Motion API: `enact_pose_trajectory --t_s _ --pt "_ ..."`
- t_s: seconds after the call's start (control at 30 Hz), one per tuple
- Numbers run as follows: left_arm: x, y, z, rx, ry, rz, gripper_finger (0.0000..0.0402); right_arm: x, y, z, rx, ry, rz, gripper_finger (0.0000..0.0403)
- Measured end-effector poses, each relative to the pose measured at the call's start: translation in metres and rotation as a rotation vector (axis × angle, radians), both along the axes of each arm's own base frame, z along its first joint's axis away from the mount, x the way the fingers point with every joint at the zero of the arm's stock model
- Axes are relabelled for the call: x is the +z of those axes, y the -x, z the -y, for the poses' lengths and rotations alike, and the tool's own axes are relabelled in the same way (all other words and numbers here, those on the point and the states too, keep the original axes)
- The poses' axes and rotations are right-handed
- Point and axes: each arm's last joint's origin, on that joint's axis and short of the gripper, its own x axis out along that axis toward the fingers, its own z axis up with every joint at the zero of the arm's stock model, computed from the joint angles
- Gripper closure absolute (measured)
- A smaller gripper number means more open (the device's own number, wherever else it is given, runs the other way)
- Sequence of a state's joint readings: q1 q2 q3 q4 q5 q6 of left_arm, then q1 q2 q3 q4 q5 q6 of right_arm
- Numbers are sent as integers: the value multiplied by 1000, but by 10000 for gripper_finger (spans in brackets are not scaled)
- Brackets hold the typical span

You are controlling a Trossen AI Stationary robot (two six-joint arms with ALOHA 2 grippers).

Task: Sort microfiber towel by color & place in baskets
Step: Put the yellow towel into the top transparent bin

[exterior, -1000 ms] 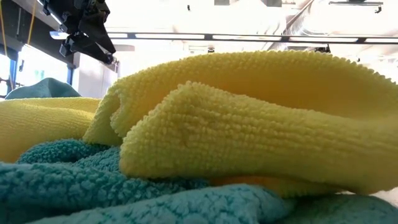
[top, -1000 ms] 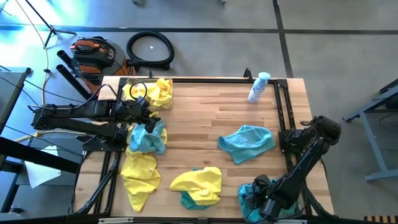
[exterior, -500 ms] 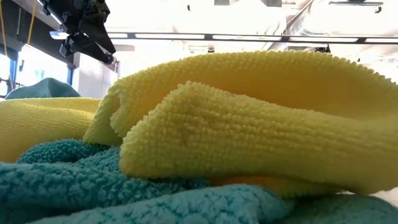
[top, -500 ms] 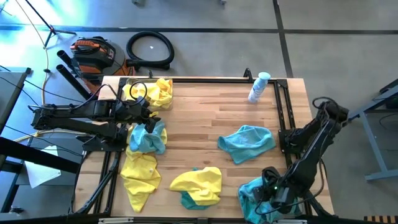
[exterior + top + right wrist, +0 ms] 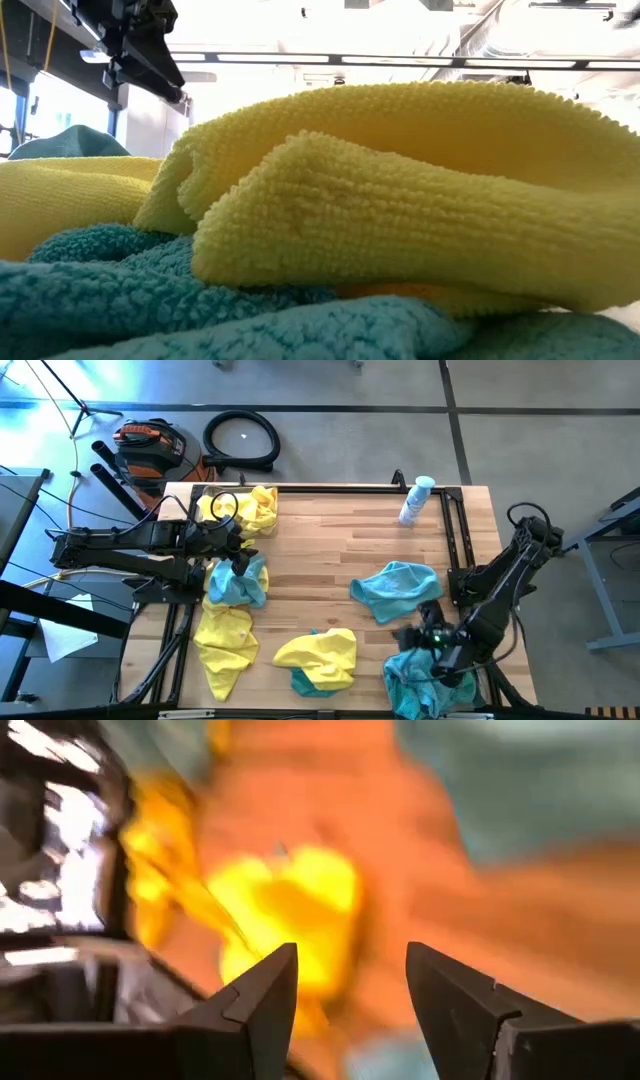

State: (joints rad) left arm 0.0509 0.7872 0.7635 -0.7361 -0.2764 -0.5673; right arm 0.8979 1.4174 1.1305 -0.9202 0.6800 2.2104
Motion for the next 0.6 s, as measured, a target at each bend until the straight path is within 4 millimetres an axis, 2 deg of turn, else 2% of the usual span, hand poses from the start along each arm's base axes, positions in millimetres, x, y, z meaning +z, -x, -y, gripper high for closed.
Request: enact_pose_trajectory --t_s 0.13,0.3,0.4,0.6 --pt "0 0 0 -52 -53 -24 239 3 -21 22 -40 225 71 217" --pt "0 0 1 -44 3 -7 239 5 -49 56 -54 403 13 217" --pt "0 0 1 -7 64 14 239 3 -63 80 -18 401 -96 217" --pt "-3 -5 2 79 154 27 239 -3 -78 121 218 336 -330 217"
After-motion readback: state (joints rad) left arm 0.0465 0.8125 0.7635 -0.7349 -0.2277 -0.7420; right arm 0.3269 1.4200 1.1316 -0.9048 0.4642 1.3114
